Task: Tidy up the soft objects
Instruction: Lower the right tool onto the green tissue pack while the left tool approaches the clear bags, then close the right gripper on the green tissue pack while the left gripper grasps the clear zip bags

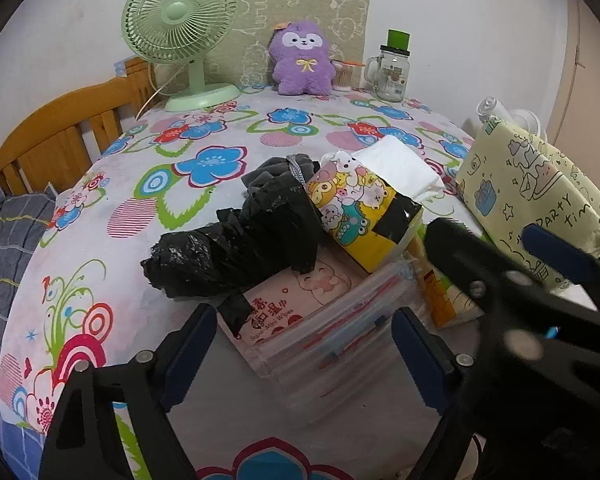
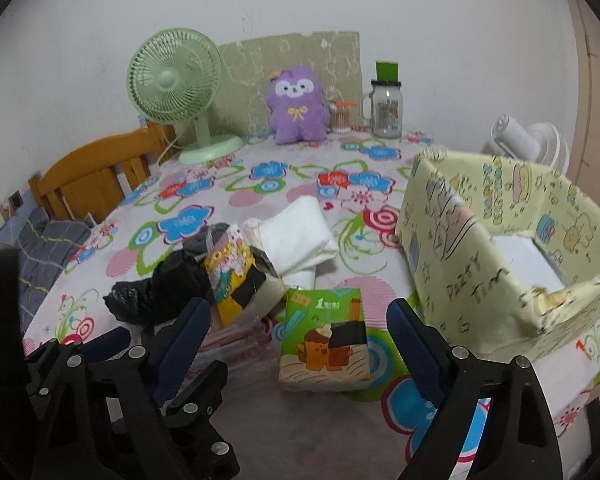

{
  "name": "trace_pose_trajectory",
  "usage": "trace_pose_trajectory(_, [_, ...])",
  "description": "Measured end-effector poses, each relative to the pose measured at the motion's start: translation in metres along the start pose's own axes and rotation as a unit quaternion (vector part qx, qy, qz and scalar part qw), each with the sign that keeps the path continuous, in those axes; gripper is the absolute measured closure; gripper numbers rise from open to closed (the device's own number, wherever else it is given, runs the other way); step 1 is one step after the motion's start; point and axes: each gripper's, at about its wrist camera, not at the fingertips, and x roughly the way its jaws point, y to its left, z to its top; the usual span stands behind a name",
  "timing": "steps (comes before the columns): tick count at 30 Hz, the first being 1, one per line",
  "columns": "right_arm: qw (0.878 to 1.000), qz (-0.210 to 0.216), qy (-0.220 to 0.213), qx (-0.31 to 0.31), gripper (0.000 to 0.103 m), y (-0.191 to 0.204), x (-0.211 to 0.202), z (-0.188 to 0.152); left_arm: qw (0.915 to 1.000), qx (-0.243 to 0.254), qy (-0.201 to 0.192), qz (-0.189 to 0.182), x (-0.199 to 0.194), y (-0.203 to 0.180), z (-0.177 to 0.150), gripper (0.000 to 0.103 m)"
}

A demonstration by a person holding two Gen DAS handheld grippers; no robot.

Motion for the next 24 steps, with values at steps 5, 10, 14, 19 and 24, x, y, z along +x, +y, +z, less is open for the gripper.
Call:
trace_pose_trajectory(5, [1.000, -0.008, 0.021, 0.001, 0.016, 0.001, 0.014, -0.006, 0.9999, 0.015, -0.006, -0.002, 0.001, -0.005, -0.002, 0.020])
trace_pose_trajectory(10, [0.999, -0.019, 0.047, 0.004, 0.023, -0.002, 0.027, -0.011, 0.9990, 0.044, -0.008, -0.002, 0.003, -0.014, -0.004, 0.031])
trace_pose_trajectory(14, [0.998, -0.022, 0.059, 0.010, 0.031, -0.004, 0.034, -0.013, 0.9988, 0.048, -0.009, -0.002, 0.003, -0.014, -0.003, 0.032])
trace_pose_trajectory(19, [0.997, -0.014, 0.074, 0.020, 0.043, -0.008, 0.037, -0.016, 0.9983, 0.057, -0.015, 0.004, 0.002, -0.017, -0.004, 0.042])
trace_pose_trajectory(24, [0.997, -0.022, 0.073, 0.024, 0.049, -0.011, 0.036, -0.017, 0.9983, 0.056, -0.019, 0.002, -0.002, -0.017, -0.006, 0.071])
